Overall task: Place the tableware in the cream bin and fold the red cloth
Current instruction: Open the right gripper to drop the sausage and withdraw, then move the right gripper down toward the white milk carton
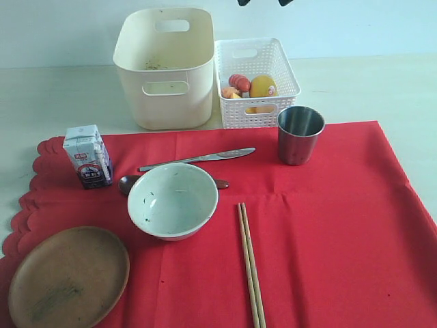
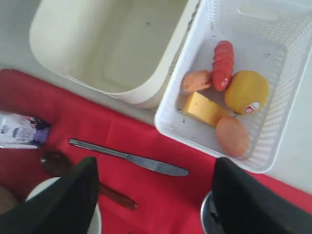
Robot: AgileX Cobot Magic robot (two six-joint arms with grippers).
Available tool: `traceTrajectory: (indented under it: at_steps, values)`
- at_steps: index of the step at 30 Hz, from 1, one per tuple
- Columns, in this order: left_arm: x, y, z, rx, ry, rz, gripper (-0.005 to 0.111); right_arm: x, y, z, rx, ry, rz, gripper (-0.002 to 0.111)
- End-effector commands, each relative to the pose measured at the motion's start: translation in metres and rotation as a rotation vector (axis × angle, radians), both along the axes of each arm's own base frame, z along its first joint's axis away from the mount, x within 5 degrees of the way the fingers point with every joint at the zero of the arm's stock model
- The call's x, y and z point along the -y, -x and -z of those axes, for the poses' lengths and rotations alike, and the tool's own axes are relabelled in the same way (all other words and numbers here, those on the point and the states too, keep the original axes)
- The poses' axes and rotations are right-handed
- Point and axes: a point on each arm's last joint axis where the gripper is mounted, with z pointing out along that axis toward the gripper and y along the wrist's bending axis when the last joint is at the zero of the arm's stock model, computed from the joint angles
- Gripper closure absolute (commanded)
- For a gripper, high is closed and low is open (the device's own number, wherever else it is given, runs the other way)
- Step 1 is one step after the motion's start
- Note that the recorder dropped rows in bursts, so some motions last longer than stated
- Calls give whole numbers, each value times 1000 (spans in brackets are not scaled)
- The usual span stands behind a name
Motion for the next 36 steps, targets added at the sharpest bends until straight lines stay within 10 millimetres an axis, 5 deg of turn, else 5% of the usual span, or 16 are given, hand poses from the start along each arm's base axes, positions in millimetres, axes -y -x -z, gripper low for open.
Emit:
traceTrajectory:
  at_steps: [1,17,28,36]
  values:
    - [0,0,0,15,2,-2,107,-6,13,-20,22,-87,-46,45]
    - [0,0,0,15,2,-2,107,-144,115,-25,33,-103,-450,45]
    - [0,0,0,15,2,-2,107,-188,130,22,-20,9,-521,45]
    - [0,0,0,15,2,-2,107,-199,120,49,-48,35,-451,45]
